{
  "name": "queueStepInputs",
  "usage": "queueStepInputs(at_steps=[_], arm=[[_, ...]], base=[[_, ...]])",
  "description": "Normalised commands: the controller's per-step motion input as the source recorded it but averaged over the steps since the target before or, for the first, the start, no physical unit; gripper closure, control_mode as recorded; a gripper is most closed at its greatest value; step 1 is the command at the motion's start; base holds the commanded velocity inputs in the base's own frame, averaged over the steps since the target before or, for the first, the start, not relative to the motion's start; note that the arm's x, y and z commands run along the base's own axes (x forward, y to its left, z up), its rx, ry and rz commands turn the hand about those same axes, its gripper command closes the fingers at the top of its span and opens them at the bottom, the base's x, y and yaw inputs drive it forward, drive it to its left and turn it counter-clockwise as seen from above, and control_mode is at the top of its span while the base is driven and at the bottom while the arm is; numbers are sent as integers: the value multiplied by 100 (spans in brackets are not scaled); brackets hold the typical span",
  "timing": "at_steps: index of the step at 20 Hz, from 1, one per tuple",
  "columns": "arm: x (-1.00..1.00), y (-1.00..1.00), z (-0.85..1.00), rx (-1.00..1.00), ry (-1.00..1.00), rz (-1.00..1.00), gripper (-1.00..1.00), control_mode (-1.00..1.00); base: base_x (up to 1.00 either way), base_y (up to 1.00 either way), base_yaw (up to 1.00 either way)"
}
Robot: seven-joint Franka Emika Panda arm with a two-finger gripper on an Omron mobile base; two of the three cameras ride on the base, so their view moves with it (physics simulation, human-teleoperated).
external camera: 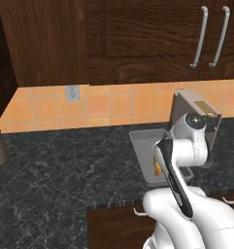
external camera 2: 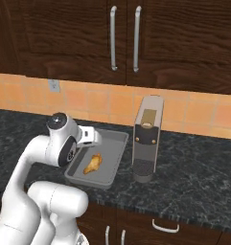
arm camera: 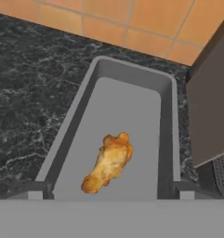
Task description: Place one garlic and one chicken drumstick in each tupperware on the nearby counter, to pack two identical lunches.
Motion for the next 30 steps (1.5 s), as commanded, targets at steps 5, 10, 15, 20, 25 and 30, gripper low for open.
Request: queueStepInputs(at_steps=[5,10,15,20,25,30], arm=[[-90,17,65,0,-6,0,-100,-100],[-86,7,21,0,-6,0,-100,-100],[-40,0,-11,0,-1,0,-100,100],[0,0,0,0,0,0,-100,100],[0,0,0,0,0,0,-100,100],[0,0,0,0,0,0,-100,100]], base=[[0,0,0],[0,0,0],[-60,-3,-2],[-88,-82,-11],[-35,-100,-11],[-26,-100,-10]])
